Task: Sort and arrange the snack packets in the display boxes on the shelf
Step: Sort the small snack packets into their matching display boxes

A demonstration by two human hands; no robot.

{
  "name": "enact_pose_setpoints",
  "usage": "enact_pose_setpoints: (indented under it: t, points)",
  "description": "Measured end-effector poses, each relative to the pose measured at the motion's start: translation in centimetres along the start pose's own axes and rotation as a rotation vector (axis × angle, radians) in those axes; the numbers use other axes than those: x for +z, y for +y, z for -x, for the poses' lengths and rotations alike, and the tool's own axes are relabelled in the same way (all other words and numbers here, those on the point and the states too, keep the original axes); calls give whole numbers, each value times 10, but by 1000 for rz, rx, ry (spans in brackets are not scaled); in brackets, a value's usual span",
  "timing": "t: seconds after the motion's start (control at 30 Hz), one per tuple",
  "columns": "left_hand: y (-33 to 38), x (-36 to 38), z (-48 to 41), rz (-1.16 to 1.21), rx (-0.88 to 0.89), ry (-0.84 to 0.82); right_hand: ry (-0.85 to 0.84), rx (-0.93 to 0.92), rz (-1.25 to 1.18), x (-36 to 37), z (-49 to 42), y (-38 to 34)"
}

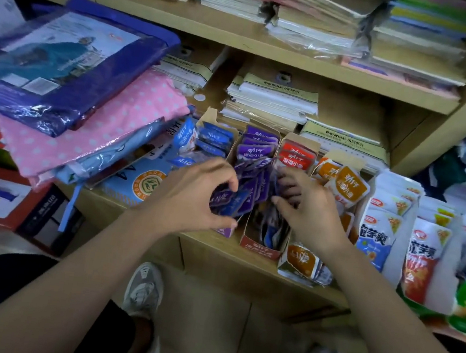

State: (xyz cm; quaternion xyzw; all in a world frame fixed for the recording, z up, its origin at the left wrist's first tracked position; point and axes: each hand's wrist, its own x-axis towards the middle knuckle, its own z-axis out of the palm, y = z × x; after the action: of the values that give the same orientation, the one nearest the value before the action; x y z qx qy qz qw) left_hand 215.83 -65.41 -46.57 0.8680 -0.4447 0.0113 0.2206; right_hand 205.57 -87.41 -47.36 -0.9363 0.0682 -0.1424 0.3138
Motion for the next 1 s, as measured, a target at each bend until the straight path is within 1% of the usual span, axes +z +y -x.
enact_pose_setpoints:
  t: [0.13,0.23,0.33,0.43,0.57,0.7,0.77,0.83,0.93,1.0]
  points:
    - [-12,1,0,67,42,207,134,13,-24,-11,-2,6]
    - [-15,-1,1,53,-50,339,228,29,-27,-17,-4,9]
    - [-10,0,2,77,-126,432,277,51,-42,-20,-8,13]
    - [-5,-3,0,142,-133,536,262,92,-116,-21,-9,18]
    - [4,-10,-3,412,-111,666,199,103,-145,-22,-8,20]
    - [21,-18,-7,565,-109,782,100,112,-181,-25,-9,19]
    - [30,-21,-9,632,-94,806,46,102,-230,-28,-9,18]
    - [38,-21,-14,694,-60,780,34,88,-384,-33,-9,14]
    - [49,-15,-22,747,-11,673,48,36,-616,-41,-7,5]
    - [56,-9,-27,754,7,581,44,-14,-659,-44,-4,0]
